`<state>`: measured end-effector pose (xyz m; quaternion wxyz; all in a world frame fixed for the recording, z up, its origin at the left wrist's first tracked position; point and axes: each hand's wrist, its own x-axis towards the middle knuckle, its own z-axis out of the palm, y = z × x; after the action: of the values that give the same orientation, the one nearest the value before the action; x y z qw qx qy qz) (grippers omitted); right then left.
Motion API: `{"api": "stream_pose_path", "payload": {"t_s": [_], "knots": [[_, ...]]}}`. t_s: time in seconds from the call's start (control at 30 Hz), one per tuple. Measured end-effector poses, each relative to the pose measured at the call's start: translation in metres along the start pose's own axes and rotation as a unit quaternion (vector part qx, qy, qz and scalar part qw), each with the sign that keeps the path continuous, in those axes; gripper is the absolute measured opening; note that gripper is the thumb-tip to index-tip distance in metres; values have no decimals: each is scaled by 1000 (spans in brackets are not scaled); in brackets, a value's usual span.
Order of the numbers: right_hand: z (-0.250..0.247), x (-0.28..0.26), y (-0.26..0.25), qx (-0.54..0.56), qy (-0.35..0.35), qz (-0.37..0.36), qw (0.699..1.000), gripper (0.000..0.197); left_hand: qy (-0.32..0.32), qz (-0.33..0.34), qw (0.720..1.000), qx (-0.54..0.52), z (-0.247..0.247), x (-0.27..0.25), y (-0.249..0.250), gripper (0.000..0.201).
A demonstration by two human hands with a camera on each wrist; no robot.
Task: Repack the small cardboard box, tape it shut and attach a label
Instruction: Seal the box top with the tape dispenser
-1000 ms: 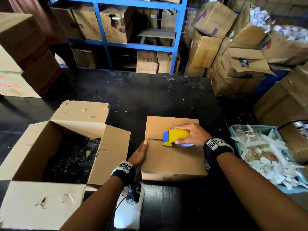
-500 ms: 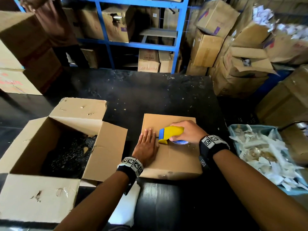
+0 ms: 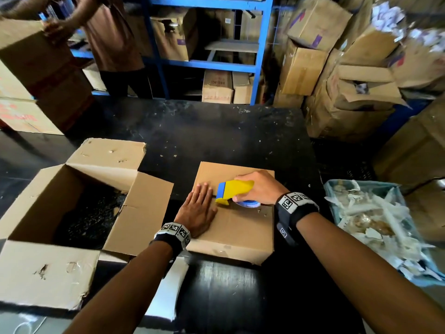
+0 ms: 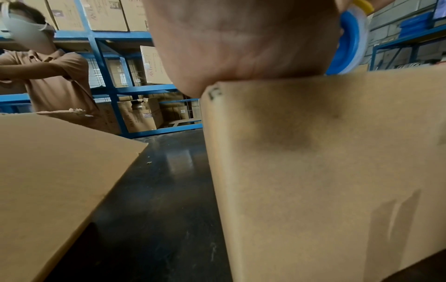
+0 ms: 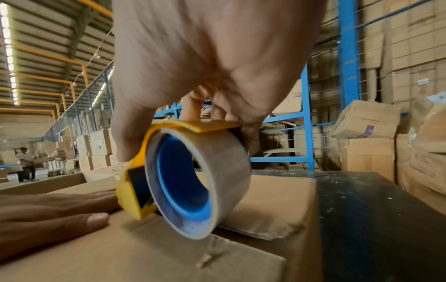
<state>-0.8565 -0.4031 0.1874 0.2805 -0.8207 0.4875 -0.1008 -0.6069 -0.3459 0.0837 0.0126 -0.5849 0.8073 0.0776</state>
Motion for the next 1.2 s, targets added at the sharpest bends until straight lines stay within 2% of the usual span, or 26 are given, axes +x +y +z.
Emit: {"api": "stream_pose_path", "payload": {"t_s": [0.13, 0.27, 0.47, 0.73, 0.83, 0.93, 1.2], "knots": [[-12, -20, 8, 26, -5, 11, 1000, 30, 6, 3, 1000, 3, 1, 1, -1, 71], [-27, -44, 11, 62, 8, 31, 998, 47, 9, 10, 1000, -1, 2, 2, 0, 71], [-25, -53, 18, 71, 14, 45, 996, 63, 16, 24, 1000, -12, 1, 1, 3, 71], [-27, -60, 32, 78, 9, 56, 995, 76, 11, 29, 999, -26, 4, 1, 4, 71], [-27, -59, 33, 79, 8, 52, 995, 73, 11, 30, 999, -32, 4, 1, 4, 71], [-22, -57, 32, 70, -2, 46, 996, 59, 13, 31, 999, -31, 5, 2, 4, 71], [-14, -43, 30, 41, -32, 41, 998, 39, 7, 39, 999, -13, 5, 3, 4, 72]]}}
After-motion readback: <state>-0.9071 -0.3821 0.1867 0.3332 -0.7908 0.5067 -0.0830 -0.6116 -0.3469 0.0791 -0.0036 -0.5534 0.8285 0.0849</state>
